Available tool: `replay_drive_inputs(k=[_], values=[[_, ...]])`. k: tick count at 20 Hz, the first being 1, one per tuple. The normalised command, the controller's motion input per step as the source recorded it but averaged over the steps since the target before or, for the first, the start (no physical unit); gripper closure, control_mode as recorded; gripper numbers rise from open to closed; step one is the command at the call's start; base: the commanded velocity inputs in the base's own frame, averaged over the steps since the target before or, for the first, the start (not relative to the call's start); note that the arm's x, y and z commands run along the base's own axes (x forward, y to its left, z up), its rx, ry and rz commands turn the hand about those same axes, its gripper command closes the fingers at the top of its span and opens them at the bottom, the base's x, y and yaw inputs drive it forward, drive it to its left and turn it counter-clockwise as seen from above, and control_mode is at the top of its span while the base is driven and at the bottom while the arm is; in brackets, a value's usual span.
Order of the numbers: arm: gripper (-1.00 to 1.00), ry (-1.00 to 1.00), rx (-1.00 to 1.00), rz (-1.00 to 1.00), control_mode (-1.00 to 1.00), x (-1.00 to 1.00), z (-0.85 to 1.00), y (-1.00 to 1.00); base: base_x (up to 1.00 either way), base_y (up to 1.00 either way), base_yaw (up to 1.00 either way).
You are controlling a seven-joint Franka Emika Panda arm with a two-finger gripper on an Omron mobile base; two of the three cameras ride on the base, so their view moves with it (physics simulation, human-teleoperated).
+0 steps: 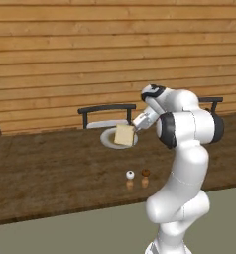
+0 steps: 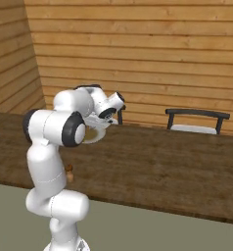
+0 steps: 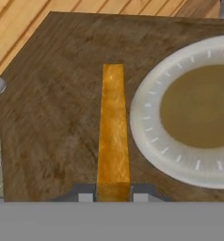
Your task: Start the toaster. Once the lever pops up, take the bread to the plate on the dining counter.
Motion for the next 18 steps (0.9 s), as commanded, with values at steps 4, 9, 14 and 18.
replay_drive_inputs(k=[4,9,14,18], values=[[1.0,0.0,0.0,0.01,-1.0,0.37,-0.01,0.0,0.0,0.0,0.0],[1.0,0.0,0.0,0.0,-1.0,0.43,-0.05,0.0,0.0,0.0,0.0],[1.0,0.0,0.0,0.0,-1.0,0.19,-0.17,0.0,0.0,0.0,0.0],[1.0,0.0,0.0,0.0,-1.0,0.01,-0.22,0.02,0.0,0.0,0.0]])
